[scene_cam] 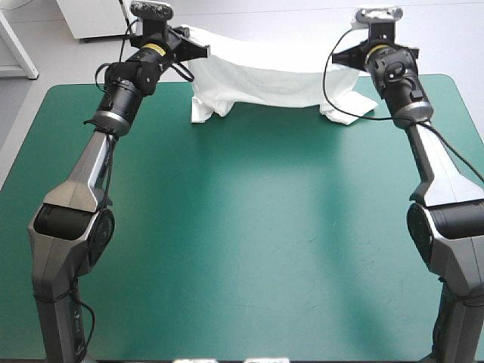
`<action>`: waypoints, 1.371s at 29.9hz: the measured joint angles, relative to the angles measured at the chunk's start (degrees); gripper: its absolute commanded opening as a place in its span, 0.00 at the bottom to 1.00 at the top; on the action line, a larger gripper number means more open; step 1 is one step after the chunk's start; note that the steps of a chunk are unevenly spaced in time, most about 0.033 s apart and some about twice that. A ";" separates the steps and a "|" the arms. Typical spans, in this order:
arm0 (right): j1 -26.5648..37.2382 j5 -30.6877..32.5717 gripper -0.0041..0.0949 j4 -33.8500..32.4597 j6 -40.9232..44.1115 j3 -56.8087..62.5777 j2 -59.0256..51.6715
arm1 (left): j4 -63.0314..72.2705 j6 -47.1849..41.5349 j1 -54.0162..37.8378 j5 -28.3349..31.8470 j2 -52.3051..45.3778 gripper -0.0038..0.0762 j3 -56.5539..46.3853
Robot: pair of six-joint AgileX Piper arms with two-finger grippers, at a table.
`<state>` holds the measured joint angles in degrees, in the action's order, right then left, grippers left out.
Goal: Fold the cloth
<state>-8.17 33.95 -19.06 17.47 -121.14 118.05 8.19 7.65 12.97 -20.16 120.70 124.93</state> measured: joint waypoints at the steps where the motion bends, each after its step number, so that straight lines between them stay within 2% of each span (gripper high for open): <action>1: 0.19 -0.87 0.02 0.32 -0.15 2.45 0.00 | 0.00 -0.20 0.00 -0.19 0.23 0.04 -1.43; 6: 0.40 -5.03 0.02 3.42 -2.72 13.25 -0.37 | 0.34 -0.38 0.11 -0.34 -0.94 0.04 -11.18; 10: 0.40 -7.49 0.02 7.06 -4.80 23.68 -4.19 | 0.73 -0.50 0.54 0.88 -5.75 0.04 -22.73; 15: 0.40 -12.47 0.02 7.96 -5.30 40.53 -16.29 | 3.38 -0.55 0.98 4.83 -16.76 0.04 -41.68; 19: 0.40 -13.21 0.02 8.31 -5.30 52.29 -26.70 | 4.32 -0.42 1.96 3.67 -25.88 0.04 -52.99; 26: -2.55 -11.06 0.02 8.77 -5.30 69.89 -42.84 | 4.63 -0.70 6.80 1.68 -39.02 0.04 -72.20; 33: -5.57 -6.48 0.02 12.33 -4.32 80.79 -55.68 | 4.81 -5.73 8.68 -0.70 -52.59 0.04 -86.20; 41: -6.22 3.11 0.02 16.38 -4.15 87.01 -66.89 | 5.03 -7.21 8.68 -12.97 -63.64 0.04 -91.12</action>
<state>-14.39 37.06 -2.68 13.33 -34.14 51.16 13.22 0.44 21.65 -33.13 57.06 33.81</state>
